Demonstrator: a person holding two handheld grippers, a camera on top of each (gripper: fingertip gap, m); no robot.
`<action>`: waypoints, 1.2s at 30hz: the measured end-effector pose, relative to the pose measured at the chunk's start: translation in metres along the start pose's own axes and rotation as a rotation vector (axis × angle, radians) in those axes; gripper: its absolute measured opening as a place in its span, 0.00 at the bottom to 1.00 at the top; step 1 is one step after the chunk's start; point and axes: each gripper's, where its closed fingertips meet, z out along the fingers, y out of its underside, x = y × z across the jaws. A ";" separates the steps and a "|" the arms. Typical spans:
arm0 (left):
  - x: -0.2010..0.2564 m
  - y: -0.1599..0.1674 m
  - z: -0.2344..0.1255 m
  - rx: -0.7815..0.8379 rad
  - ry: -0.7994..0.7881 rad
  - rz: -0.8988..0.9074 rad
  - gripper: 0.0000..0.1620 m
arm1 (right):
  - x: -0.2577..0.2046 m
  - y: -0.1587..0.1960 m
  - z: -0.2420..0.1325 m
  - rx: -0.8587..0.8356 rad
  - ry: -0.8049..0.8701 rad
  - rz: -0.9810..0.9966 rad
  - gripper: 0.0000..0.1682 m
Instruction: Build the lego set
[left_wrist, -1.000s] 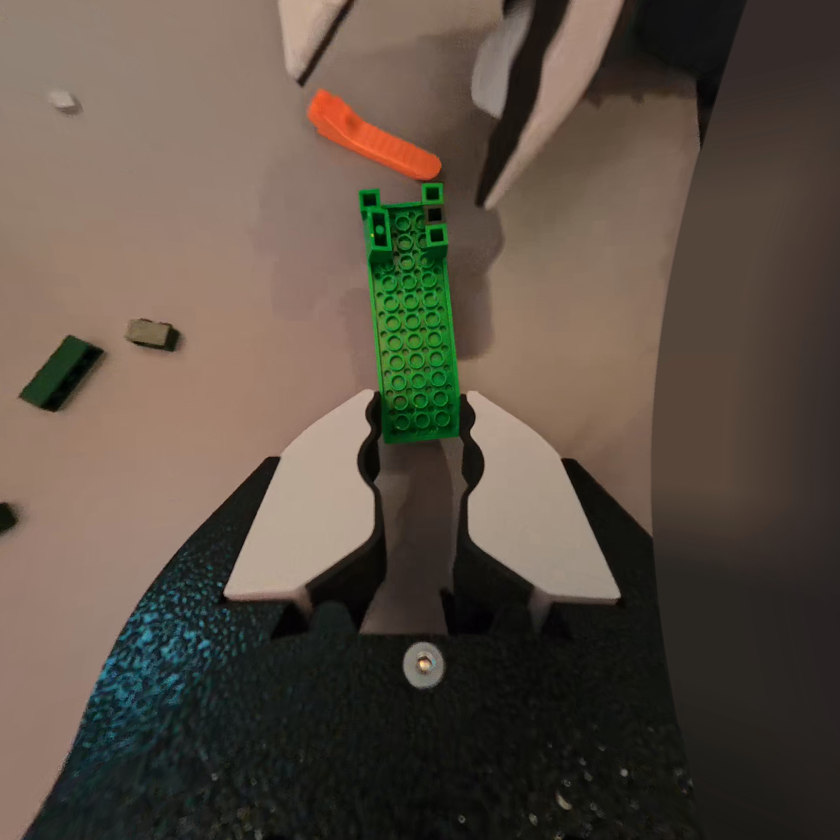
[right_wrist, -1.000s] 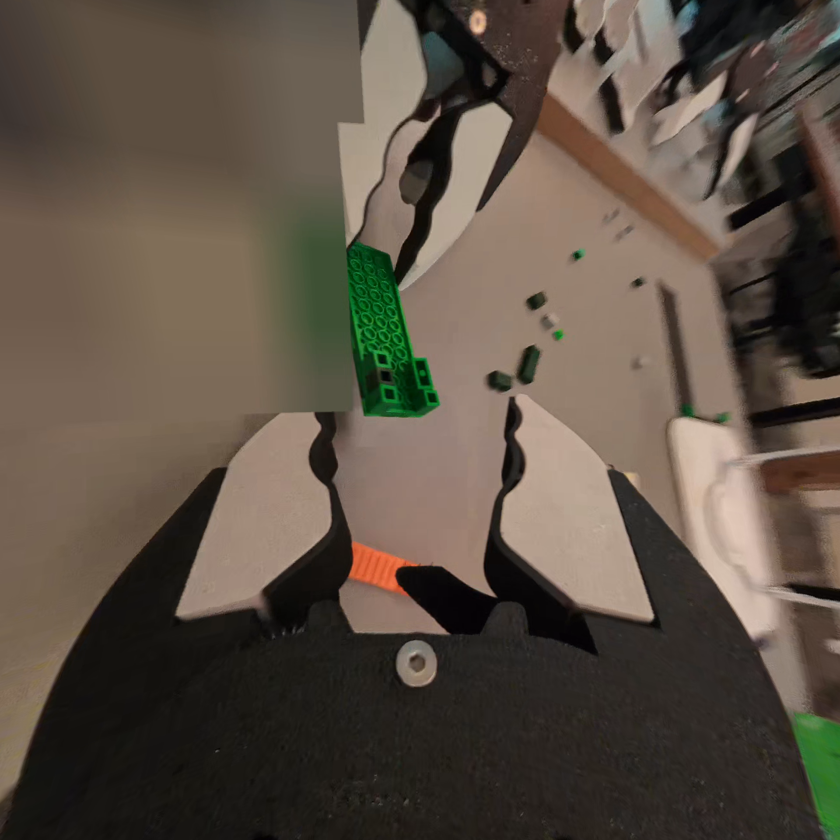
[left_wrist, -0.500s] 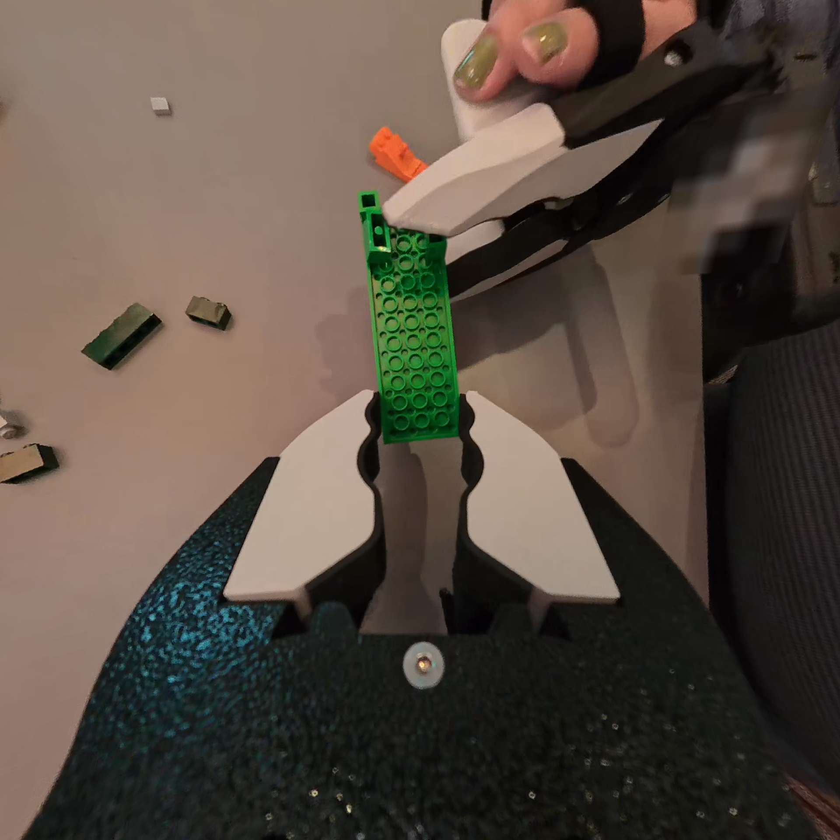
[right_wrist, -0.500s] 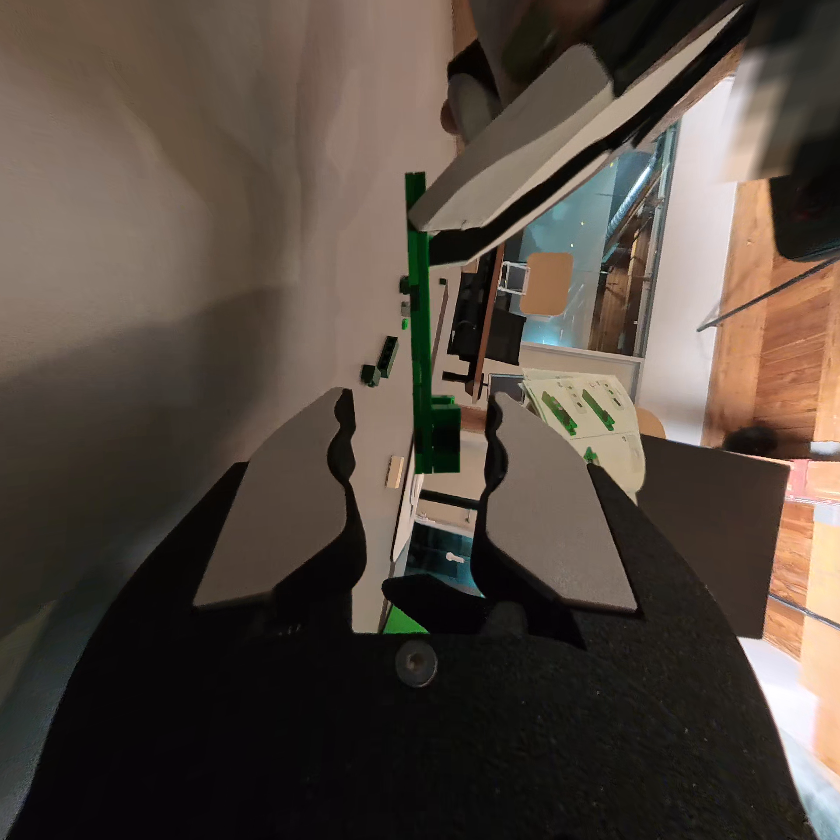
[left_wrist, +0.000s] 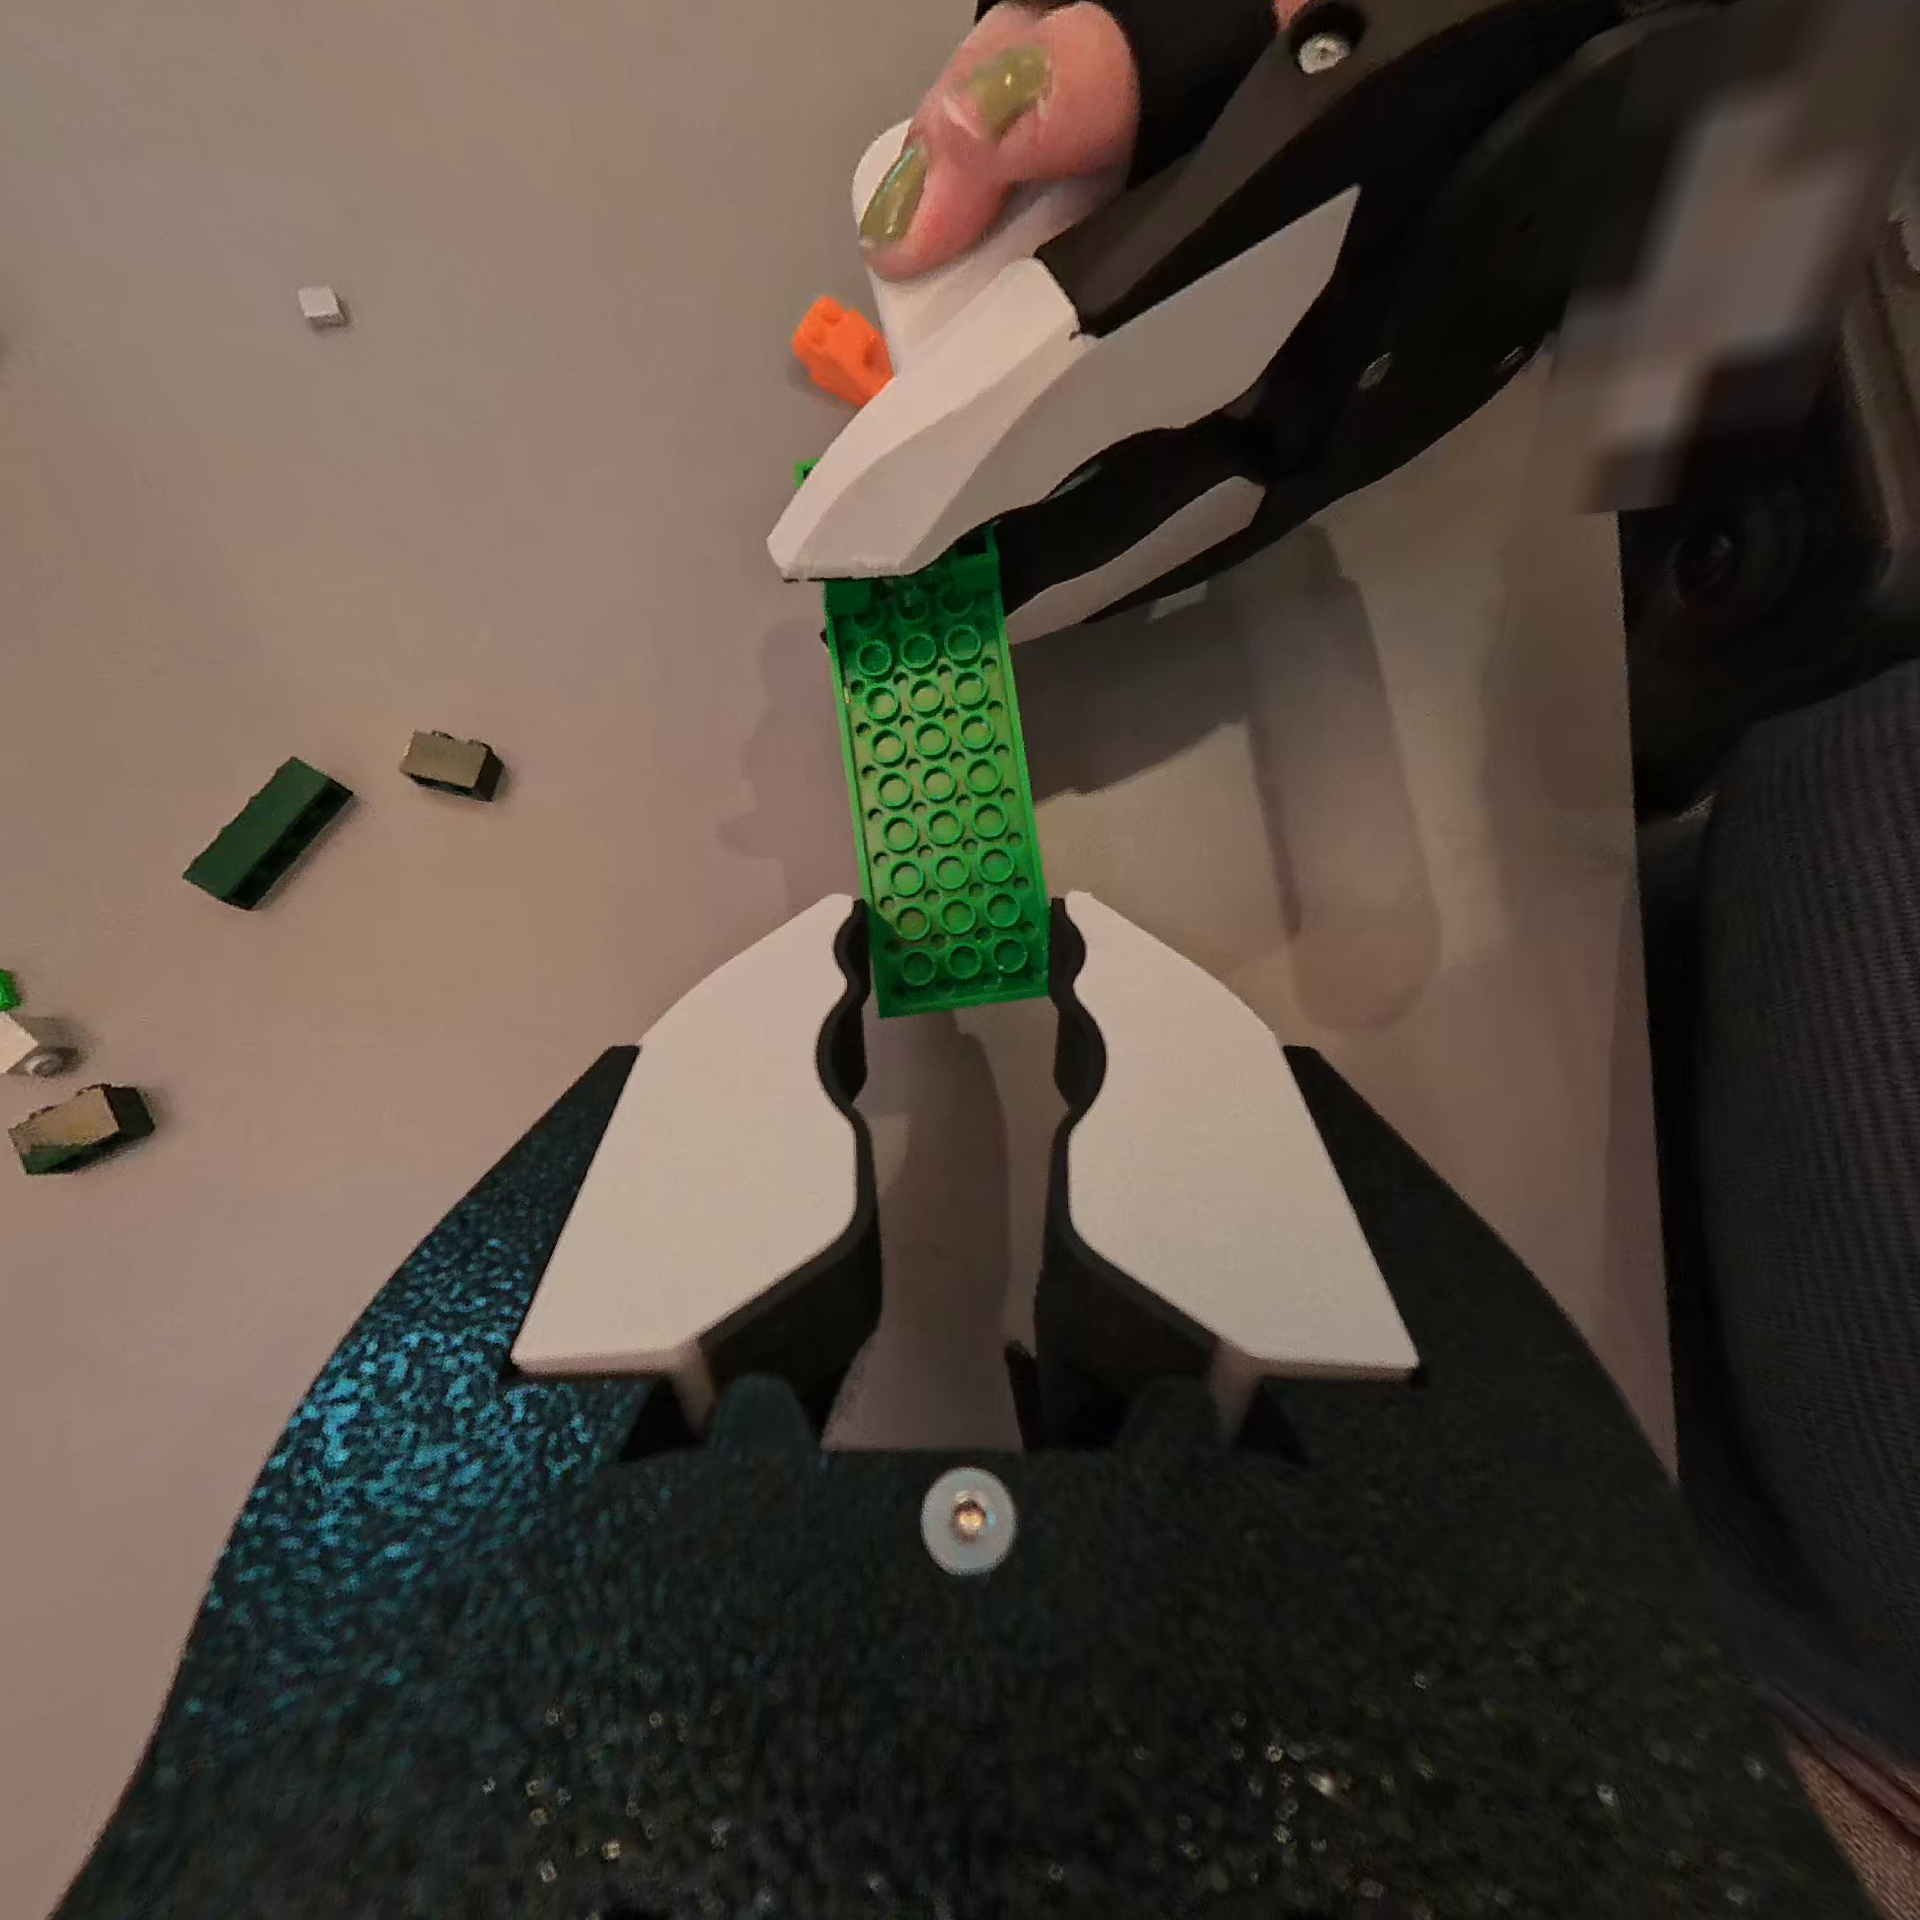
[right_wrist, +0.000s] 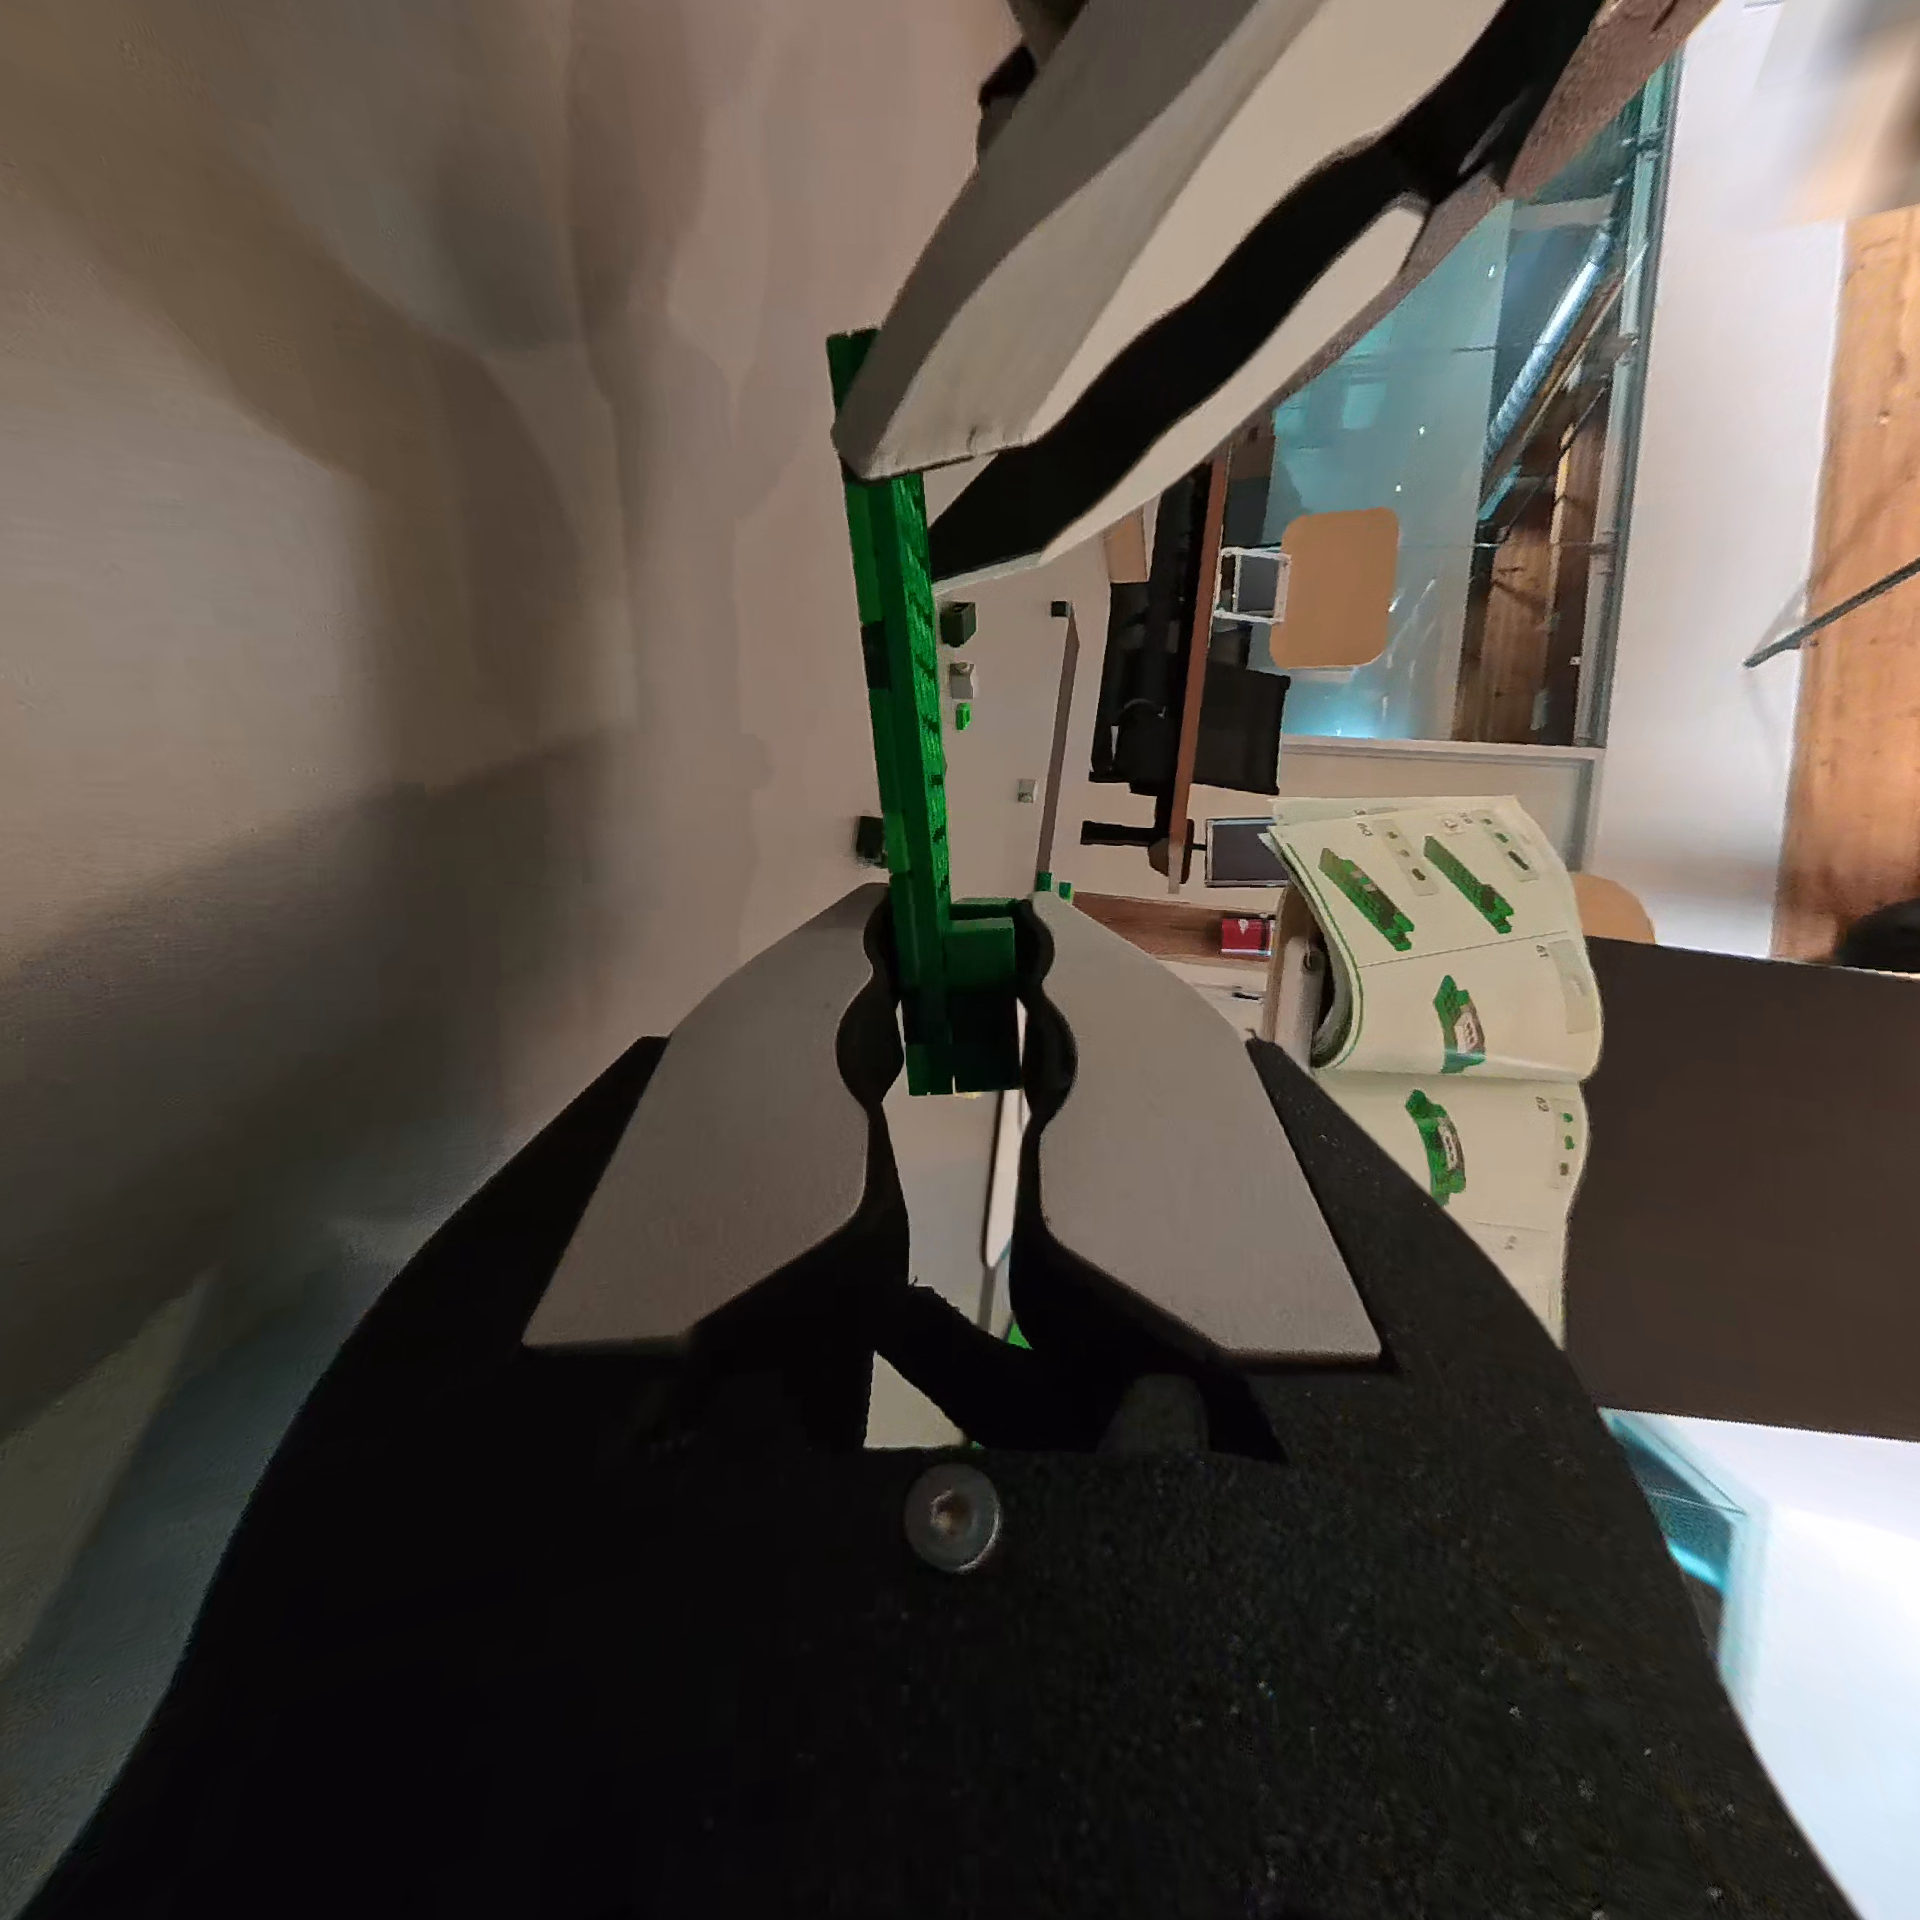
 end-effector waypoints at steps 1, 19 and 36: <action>0.000 0.000 0.000 0.003 0.000 0.005 0.20 | 0.000 0.000 0.000 0.004 0.000 0.002 0.11; 0.009 -0.029 0.015 0.193 -0.007 0.026 0.31 | 0.012 -0.002 -0.006 0.135 0.011 0.194 0.11; 0.002 -0.019 0.027 0.140 -0.079 0.040 0.25 | 0.001 -0.003 -0.007 0.132 -0.076 0.176 0.11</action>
